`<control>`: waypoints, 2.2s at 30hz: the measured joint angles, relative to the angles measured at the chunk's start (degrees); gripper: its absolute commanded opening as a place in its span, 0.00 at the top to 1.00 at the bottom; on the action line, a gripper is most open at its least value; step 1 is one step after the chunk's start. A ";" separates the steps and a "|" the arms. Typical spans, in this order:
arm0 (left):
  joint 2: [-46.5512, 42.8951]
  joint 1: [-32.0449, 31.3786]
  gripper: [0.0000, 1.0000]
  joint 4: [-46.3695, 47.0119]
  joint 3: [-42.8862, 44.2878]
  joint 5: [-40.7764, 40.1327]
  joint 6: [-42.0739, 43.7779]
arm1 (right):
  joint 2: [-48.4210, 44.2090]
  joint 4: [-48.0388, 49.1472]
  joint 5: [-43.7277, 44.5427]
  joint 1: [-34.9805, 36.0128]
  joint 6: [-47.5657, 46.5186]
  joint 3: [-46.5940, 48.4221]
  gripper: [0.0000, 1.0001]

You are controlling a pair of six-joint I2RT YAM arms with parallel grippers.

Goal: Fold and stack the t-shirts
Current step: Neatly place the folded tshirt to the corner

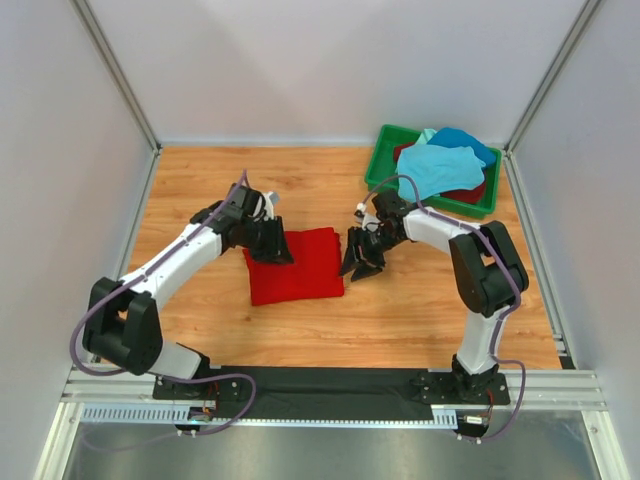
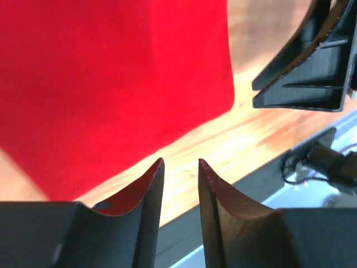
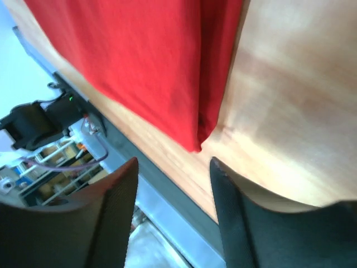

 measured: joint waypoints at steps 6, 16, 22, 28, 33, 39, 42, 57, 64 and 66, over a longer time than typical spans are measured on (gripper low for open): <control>-3.54 4.46 0.59 -4.63 1.60 -6.40 3.80 | 0.74 1.46 7.58 0.37 0.44 4.87 0.28; -7.63 9.01 0.52 -7.04 -4.35 -12.55 6.19 | 10.97 2.67 14.40 1.07 -2.49 19.06 0.27; 0.87 15.58 0.52 -5.90 -1.92 -11.78 7.61 | 13.79 0.61 15.98 1.25 -5.44 22.77 0.26; -0.28 15.89 0.53 -5.16 -0.94 -9.38 7.52 | 15.19 -0.04 16.26 1.29 -7.69 23.37 0.27; -5.16 15.89 0.54 -5.07 -1.62 -8.13 7.48 | 17.09 0.50 14.21 1.70 -8.33 25.51 0.32; -8.00 15.89 0.55 -5.18 -4.81 -7.04 7.45 | 18.71 1.88 12.90 2.95 -8.63 26.47 0.79; -7.98 15.89 0.55 -5.35 -5.44 -6.58 7.45 | 19.21 2.45 13.11 3.17 -8.13 25.92 1.00; -9.68 15.89 0.57 -4.31 -6.16 -0.07 6.71 | -7.37 0.61 34.95 -9.64 17.88 -7.52 1.00; -10.88 15.89 0.57 -3.30 -8.63 4.87 6.16 | -23.08 -4.24 46.31 -26.08 30.01 -22.53 1.00; -11.06 15.89 0.57 -3.13 -8.68 5.88 5.99 | -25.90 -6.47 48.46 -29.49 31.67 -24.52 1.00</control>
